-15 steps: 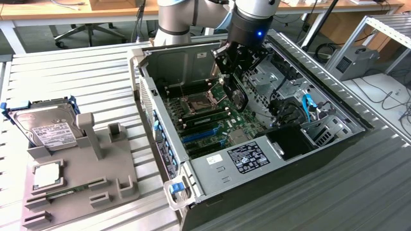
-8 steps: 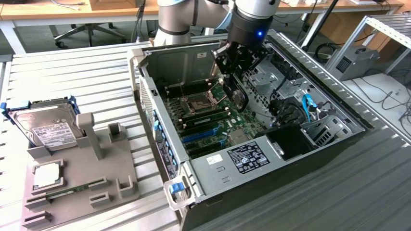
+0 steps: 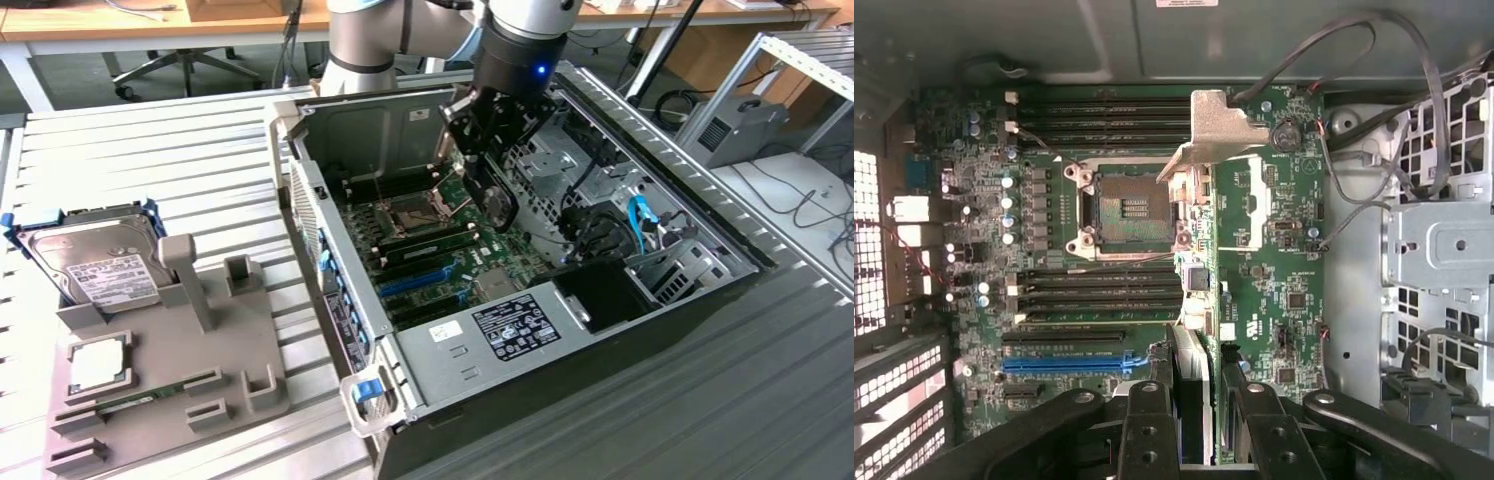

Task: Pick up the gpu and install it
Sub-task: 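Insert the gpu into the slot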

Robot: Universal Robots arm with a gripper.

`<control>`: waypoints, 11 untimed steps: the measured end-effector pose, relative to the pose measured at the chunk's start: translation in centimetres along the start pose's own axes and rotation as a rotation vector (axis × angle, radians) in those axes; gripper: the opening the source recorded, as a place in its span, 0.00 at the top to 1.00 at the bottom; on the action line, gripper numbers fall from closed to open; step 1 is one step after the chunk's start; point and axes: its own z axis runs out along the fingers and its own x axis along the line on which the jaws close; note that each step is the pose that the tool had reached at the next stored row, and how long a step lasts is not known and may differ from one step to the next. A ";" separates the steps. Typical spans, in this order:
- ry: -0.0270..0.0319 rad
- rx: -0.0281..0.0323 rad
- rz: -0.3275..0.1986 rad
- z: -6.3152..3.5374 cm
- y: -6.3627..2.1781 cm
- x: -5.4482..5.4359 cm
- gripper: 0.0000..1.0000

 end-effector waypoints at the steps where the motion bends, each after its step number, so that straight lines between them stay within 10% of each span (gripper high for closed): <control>1: 0.0001 -0.0001 -0.003 0.00 0.00 0.0 0.71; 11: 0.0010 -0.0010 -0.036 0.00 0.00 0.0 0.71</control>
